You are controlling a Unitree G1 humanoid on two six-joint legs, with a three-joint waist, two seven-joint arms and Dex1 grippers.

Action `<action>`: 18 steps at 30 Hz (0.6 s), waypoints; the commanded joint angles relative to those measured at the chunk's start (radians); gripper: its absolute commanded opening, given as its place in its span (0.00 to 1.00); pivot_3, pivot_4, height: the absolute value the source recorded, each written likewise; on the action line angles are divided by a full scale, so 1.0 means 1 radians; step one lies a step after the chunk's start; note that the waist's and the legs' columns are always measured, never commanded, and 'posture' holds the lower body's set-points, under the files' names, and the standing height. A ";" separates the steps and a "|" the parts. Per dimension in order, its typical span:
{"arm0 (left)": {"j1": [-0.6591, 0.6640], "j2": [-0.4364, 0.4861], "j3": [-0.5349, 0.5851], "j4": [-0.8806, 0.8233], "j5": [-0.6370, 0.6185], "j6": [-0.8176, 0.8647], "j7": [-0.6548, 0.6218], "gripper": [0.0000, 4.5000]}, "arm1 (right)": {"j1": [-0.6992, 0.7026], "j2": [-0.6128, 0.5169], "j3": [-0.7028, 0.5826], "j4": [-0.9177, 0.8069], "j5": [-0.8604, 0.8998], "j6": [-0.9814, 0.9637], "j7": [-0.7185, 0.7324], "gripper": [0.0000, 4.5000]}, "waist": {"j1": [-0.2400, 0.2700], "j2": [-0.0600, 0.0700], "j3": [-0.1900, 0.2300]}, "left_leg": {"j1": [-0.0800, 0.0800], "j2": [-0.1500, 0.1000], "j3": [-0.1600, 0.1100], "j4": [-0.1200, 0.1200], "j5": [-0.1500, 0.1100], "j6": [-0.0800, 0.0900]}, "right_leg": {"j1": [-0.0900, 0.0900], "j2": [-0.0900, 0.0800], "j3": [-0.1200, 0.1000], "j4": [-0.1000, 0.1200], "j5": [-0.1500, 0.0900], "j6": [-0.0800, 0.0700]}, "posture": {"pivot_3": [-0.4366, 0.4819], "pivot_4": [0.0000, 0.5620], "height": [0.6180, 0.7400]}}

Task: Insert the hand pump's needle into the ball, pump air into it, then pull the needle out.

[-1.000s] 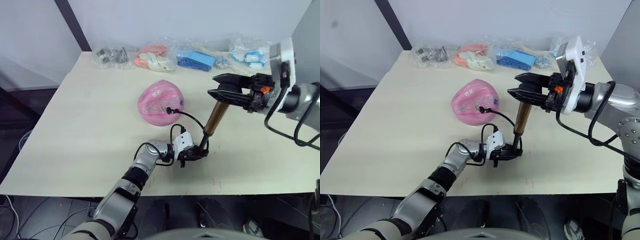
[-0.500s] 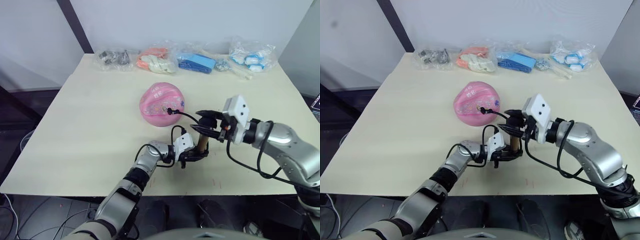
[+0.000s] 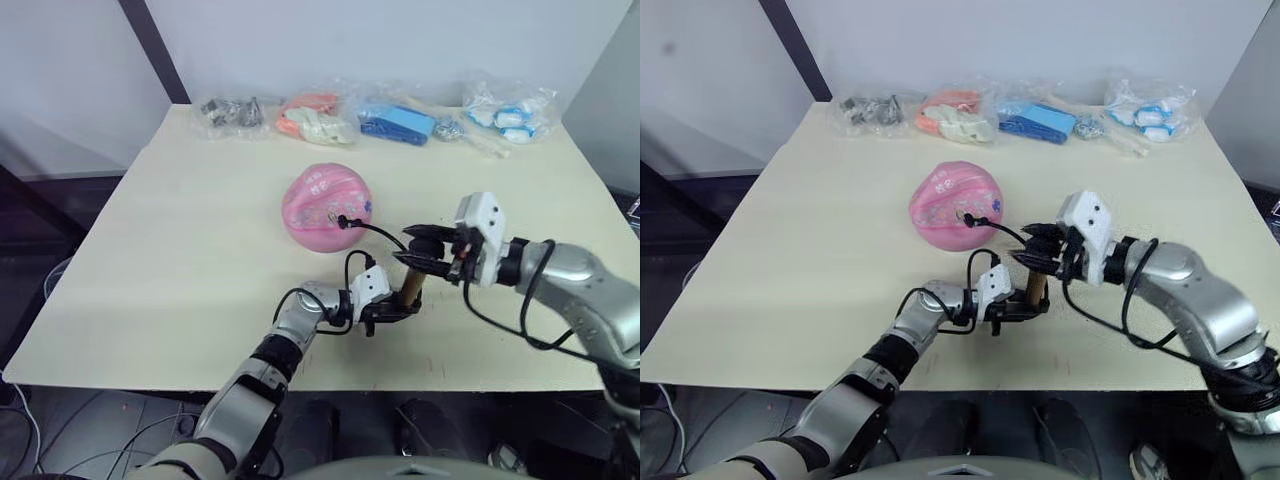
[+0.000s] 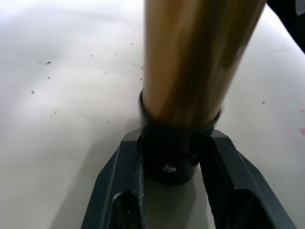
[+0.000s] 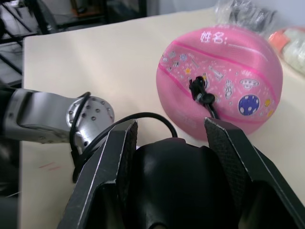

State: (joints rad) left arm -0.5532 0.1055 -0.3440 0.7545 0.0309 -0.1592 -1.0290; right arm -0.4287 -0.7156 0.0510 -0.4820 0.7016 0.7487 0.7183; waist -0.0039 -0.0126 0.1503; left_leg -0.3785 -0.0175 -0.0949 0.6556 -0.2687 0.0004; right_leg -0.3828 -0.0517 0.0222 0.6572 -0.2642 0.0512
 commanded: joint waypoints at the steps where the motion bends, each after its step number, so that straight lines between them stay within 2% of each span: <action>1: 0.004 -0.011 -0.003 0.066 0.014 0.011 0.010 0.25 | -0.087 -0.047 -0.135 -0.063 0.126 0.064 0.016 0.39 | 0.003 0.000 0.000 | -0.002 -0.002 -0.001 0.000 0.000 0.000 | -0.001 0.000 -0.001 0.000 0.000 0.000 | 0.48 0.27 0.99; 8: -0.008 -0.031 -0.008 0.105 0.025 -0.016 0.015 0.25 | -0.232 -0.122 -0.255 -0.029 0.274 0.162 0.001 0.39 | 0.005 0.002 0.005 | -0.005 -0.004 -0.004 0.000 0.000 0.000 | -0.004 -0.003 -0.004 -0.001 0.000 0.000 | 0.48 0.27 0.99; 18: 0.003 -0.036 -0.018 0.119 0.038 -0.034 0.021 0.25 | -0.345 -0.140 -0.282 0.022 0.361 0.197 -0.043 0.39 | 0.005 0.003 0.006 | -0.006 -0.004 -0.004 0.000 0.000 0.000 | -0.004 -0.003 -0.004 0.000 0.000 0.000 | 0.48 0.27 0.99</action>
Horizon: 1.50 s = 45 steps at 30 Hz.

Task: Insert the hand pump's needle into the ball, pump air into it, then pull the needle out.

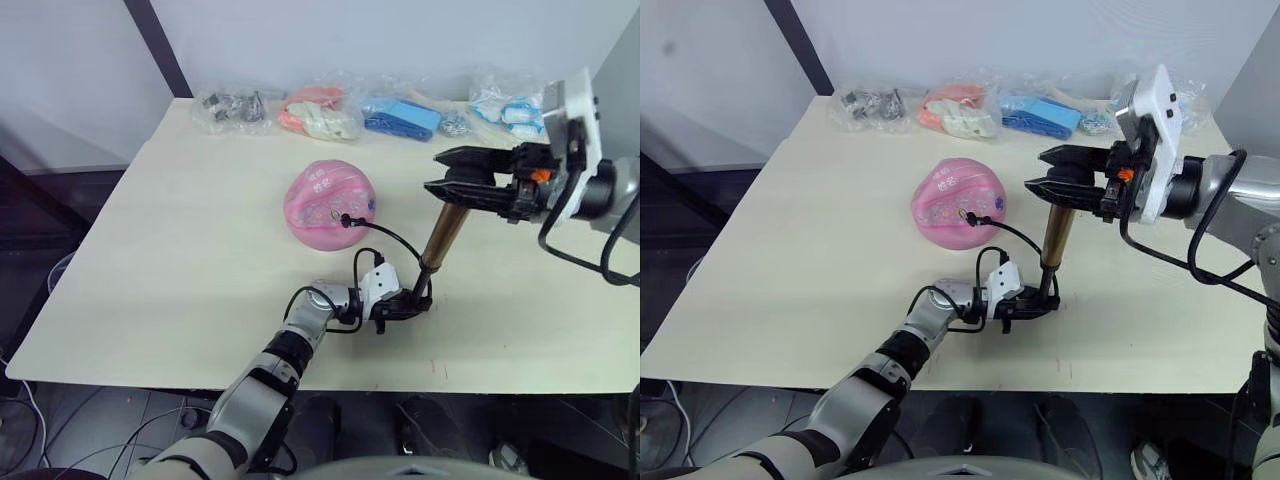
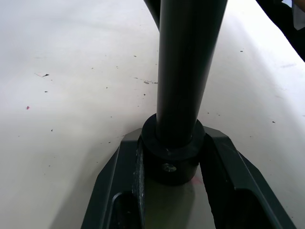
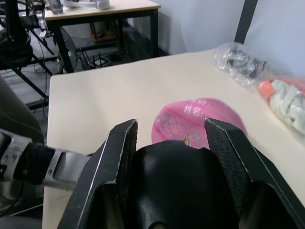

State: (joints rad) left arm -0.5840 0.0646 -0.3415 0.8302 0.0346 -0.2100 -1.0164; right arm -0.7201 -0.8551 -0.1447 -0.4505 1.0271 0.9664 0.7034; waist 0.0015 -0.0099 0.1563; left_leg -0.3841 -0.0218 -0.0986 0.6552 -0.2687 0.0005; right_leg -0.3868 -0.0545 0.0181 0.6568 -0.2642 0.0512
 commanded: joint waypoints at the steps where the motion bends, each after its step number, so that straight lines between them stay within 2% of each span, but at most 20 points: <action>1: 0.037 0.006 -0.021 0.041 0.034 0.017 0.008 0.25 | -0.036 0.003 -0.073 -0.019 0.027 -0.025 -0.026 0.39 | 0.000 0.000 0.000 | 0.000 0.000 0.000 0.000 0.000 0.000 | 0.000 0.000 0.000 0.000 0.000 0.000 | 0.48 0.27 0.99; 6: 0.044 0.008 -0.022 0.032 0.033 0.019 0.010 0.25 | 0.114 0.048 0.012 -0.067 -0.058 -0.077 -0.021 0.39 | 0.000 -0.002 -0.001 | 0.001 0.000 0.000 0.000 0.000 0.000 | 0.001 0.000 0.000 0.000 0.000 0.000 | 0.48 0.27 0.99; 10: 0.046 0.010 -0.023 0.028 0.035 0.019 0.014 0.25 | 0.259 0.072 0.144 -0.085 -0.211 -0.173 0.012 0.39 | -0.005 -0.003 -0.003 | 0.005 0.000 0.000 0.000 0.000 0.000 | 0.005 0.000 0.000 0.001 0.000 0.000 | 0.48 0.27 0.99; 18: 0.039 0.018 -0.020 0.026 0.040 0.015 0.010 0.25 | 0.417 0.174 0.343 -0.023 -0.418 -0.312 0.016 0.39 | -0.013 -0.006 -0.009 | 0.009 0.000 -0.002 0.000 0.000 0.000 | 0.009 0.001 -0.001 0.001 0.000 0.001 | 0.48 0.27 0.99; 25: 0.040 0.037 -0.014 0.022 0.041 0.002 0.003 0.25 | 0.504 0.238 0.397 0.080 -0.560 -0.438 0.025 0.39 | -0.015 -0.007 -0.010 | 0.009 0.000 -0.002 0.000 0.000 0.000 | 0.009 0.001 -0.001 0.000 -0.001 0.001 | 0.48 0.27 0.99; 32: 0.039 0.046 -0.015 0.033 0.041 -0.014 -0.003 0.25 | 0.419 0.226 0.287 0.012 -0.495 -0.416 0.053 0.39 | -0.018 -0.006 -0.010 | 0.010 0.001 -0.003 0.000 0.000 0.000 | 0.009 0.002 -0.001 0.001 -0.001 0.001 | 0.48 0.27 0.99; 39: 0.042 0.023 -0.023 0.042 0.047 -0.022 0.012 0.25 | 0.180 0.101 0.042 -0.067 -0.187 -0.180 0.068 0.39 | -0.014 0.000 -0.003 | 0.004 0.000 -0.003 0.000 0.000 0.000 | 0.004 0.002 -0.001 0.000 0.000 0.000 | 0.48 0.27 0.99; 45: 0.037 0.000 -0.029 0.071 0.054 -0.037 0.015 0.25 | 0.061 0.007 -0.067 -0.054 -0.014 -0.056 0.049 0.39 | -0.004 0.000 -0.002 | 0.000 -0.001 -0.003 -0.001 0.000 0.000 | 0.002 0.000 -0.002 -0.002 0.000 0.000 | 0.48 0.27 0.99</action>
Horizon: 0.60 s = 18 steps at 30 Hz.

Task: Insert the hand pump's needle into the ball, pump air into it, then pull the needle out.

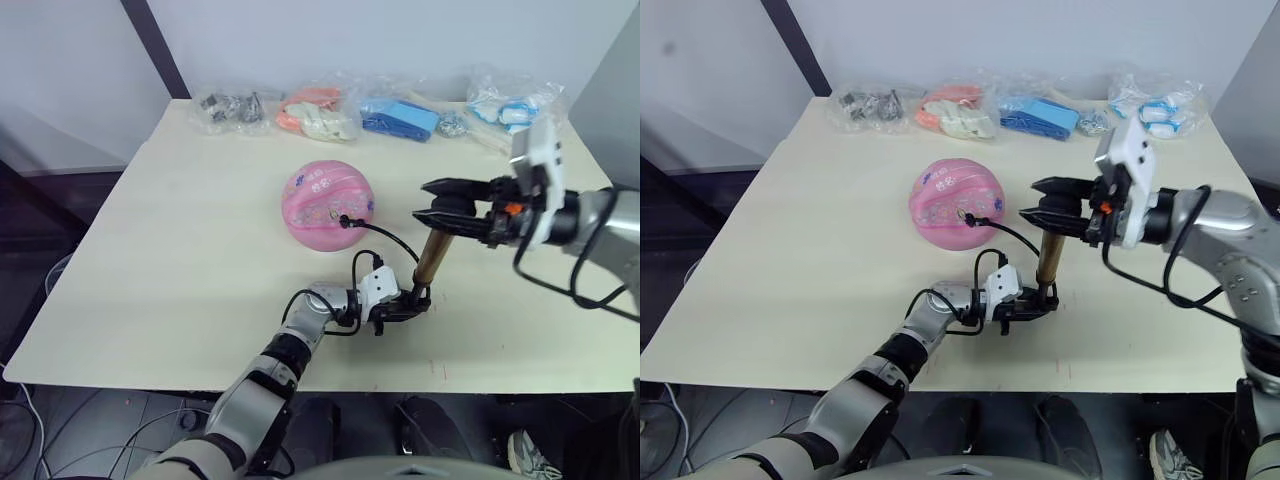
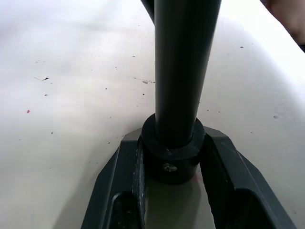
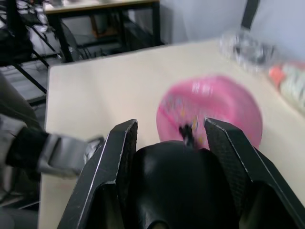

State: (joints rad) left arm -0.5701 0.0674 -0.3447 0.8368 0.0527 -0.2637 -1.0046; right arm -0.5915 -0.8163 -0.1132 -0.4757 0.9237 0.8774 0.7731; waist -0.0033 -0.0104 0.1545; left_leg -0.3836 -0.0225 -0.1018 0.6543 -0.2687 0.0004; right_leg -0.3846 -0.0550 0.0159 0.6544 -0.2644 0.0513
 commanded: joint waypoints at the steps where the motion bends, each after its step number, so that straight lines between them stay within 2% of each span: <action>1: 0.021 -0.005 -0.026 0.067 0.036 0.014 0.002 0.25 | -0.085 -0.038 -0.109 -0.025 0.110 0.046 -0.031 0.39 | 0.001 0.001 0.000 | 0.000 0.000 0.000 0.000 0.000 0.000 | 0.000 0.000 0.000 0.000 0.000 0.000 | 0.48 0.27 0.99; 3: 0.012 -0.008 -0.026 0.082 0.037 0.005 -0.005 0.25 | -0.134 -0.047 -0.127 -0.007 0.148 0.072 -0.061 0.39 | 0.002 0.001 0.001 | 0.000 -0.001 0.001 0.000 0.000 0.000 | 0.000 -0.001 0.000 0.000 0.000 0.000 | 0.48 0.27 0.99; 6: -0.001 -0.021 -0.028 0.102 0.039 -0.004 -0.004 0.25 | -0.130 -0.044 -0.130 -0.008 0.172 0.089 -0.090 0.39 | 0.009 0.001 0.001 | 0.000 -0.001 0.000 0.000 0.000 0.000 | 0.000 -0.001 0.000 0.001 0.000 0.000 | 0.48 0.27 0.99; 12: -0.021 -0.051 -0.026 0.124 0.041 -0.014 0.005 0.25 | 0.105 -0.059 0.012 -0.091 -0.004 0.006 -0.040 0.39 | 0.019 -0.002 -0.001 | 0.001 -0.001 0.000 0.000 0.000 0.000 | 0.002 -0.001 -0.002 -0.001 -0.001 0.001 | 0.48 0.27 0.99; 15: -0.028 -0.053 -0.022 0.140 0.044 -0.026 -0.001 0.25 | 0.222 0.003 0.123 -0.081 -0.137 -0.102 -0.057 0.39 | 0.018 -0.005 -0.005 | 0.005 -0.002 0.000 0.000 0.000 0.000 | 0.007 -0.001 -0.001 -0.001 -0.001 0.002 | 0.48 0.27 0.99; 18: -0.030 -0.057 -0.020 0.143 0.046 -0.031 -0.006 0.25 | 0.299 0.048 0.181 -0.053 -0.224 -0.177 -0.057 0.39 | 0.017 -0.005 -0.008 | 0.007 -0.001 0.000 0.000 0.000 0.000 | 0.008 0.000 -0.002 0.000 -0.003 0.006 | 0.48 0.27 0.99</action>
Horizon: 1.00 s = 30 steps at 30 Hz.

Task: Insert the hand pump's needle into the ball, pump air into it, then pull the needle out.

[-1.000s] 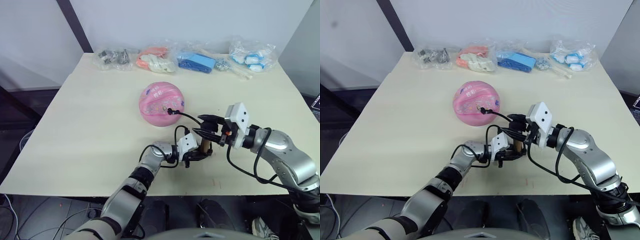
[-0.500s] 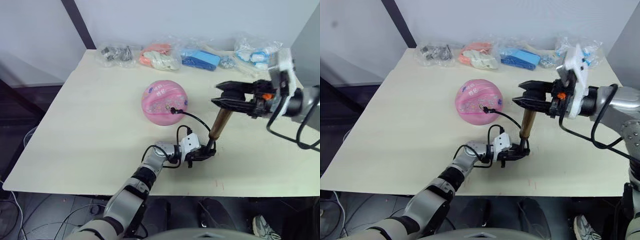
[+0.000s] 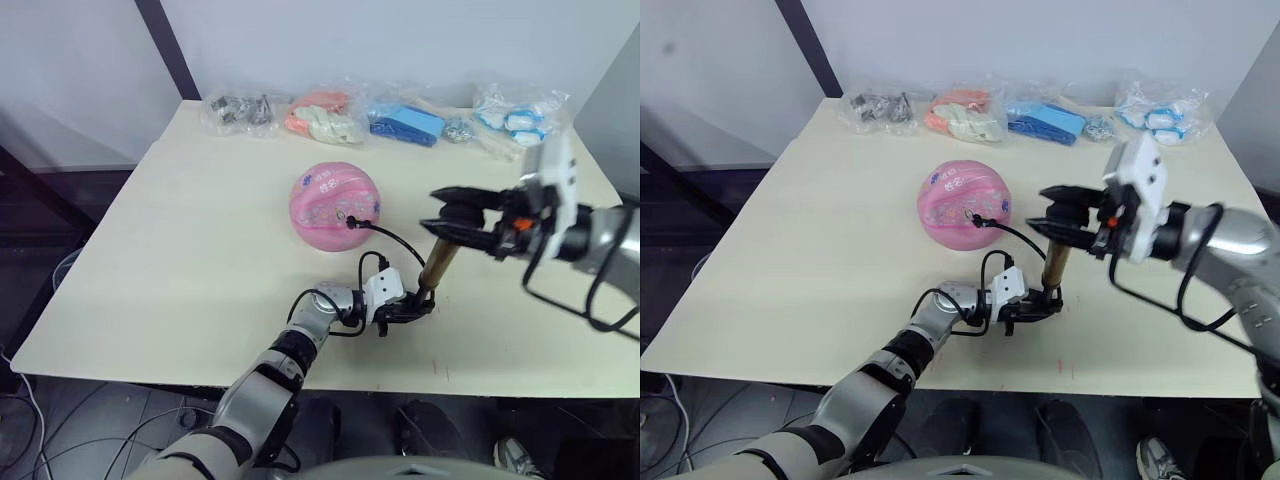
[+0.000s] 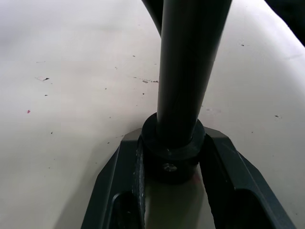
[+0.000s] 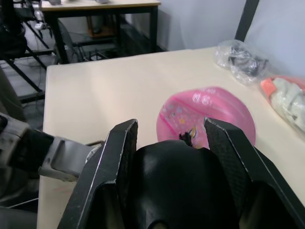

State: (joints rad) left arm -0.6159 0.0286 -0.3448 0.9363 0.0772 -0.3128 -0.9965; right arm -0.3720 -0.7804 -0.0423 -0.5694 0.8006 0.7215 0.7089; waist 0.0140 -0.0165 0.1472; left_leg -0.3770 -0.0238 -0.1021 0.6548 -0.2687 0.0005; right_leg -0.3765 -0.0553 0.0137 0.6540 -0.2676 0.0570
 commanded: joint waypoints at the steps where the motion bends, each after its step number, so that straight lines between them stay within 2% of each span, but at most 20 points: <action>1: 0.015 -0.022 -0.020 0.043 0.022 0.019 -0.014 0.25 | 0.102 0.019 0.125 0.054 -0.132 -0.046 0.010 0.39 | 0.000 0.000 -0.001 | 0.000 0.000 -0.001 0.000 0.000 0.000 | 0.000 0.000 0.000 0.000 0.000 0.000 | 0.48 0.27 0.99; 7: -0.002 -0.032 -0.018 0.067 0.026 0.008 -0.006 0.25 | 0.181 0.075 0.189 0.123 -0.258 -0.170 0.030 0.39 | 0.002 0.000 -0.002 | 0.000 -0.001 -0.002 0.000 0.000 0.000 | 0.000 -0.001 0.000 0.000 0.002 -0.003 | 0.48 0.27 0.99; 10: -0.006 -0.040 -0.016 0.079 0.027 0.002 0.001 0.25 | 0.194 0.097 0.164 0.140 -0.272 -0.207 0.030 0.39 | 0.003 0.000 -0.002 | 0.000 -0.001 -0.003 0.000 0.000 0.000 | 0.000 -0.001 -0.001 0.000 0.002 -0.003 | 0.48 0.27 0.99; 17: -0.017 -0.051 -0.015 0.110 0.033 -0.012 0.010 0.25 | 0.062 0.044 -0.062 0.080 -0.045 -0.096 0.075 0.39 | 0.006 0.004 0.002 | -0.004 -0.003 -0.005 0.003 0.000 0.000 | -0.001 -0.002 -0.002 0.000 0.002 -0.003 | 0.48 0.27 0.99; 21: -0.023 -0.052 -0.015 0.128 0.039 -0.021 0.011 0.25 | -0.053 -0.034 -0.199 0.074 0.126 0.000 0.085 0.39 | 0.003 0.006 0.006 | -0.006 -0.003 -0.005 0.003 0.000 0.000 | -0.003 -0.002 -0.002 -0.001 0.002 -0.003 | 0.48 0.27 0.99; 26: -0.013 -0.045 -0.016 0.126 0.038 -0.031 0.005 0.25 | -0.172 -0.116 -0.287 0.100 0.251 0.075 0.078 0.39 | 0.002 0.007 0.008 | -0.007 -0.003 -0.006 0.002 0.000 0.000 | -0.003 -0.002 -0.004 -0.001 0.002 -0.003 | 0.48 0.27 0.99; 30: -0.004 -0.031 -0.016 0.124 0.039 -0.038 0.000 0.25 | -0.204 -0.097 -0.271 0.085 0.288 0.089 0.045 0.39 | 0.001 0.008 0.009 | -0.006 -0.003 -0.006 0.002 0.000 0.000 | -0.003 -0.003 -0.003 -0.001 0.002 -0.003 | 0.48 0.27 0.99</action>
State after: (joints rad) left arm -0.6527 -0.0088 -0.3388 1.0222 0.0778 -0.3707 -0.9857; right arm -0.5647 -0.8844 -0.2667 -0.4555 1.0702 0.8290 0.7669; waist 0.0146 -0.0086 0.1565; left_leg -0.3835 -0.0263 -0.1079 0.6565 -0.2687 0.0006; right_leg -0.3800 -0.0579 0.0102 0.6531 -0.2657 0.0537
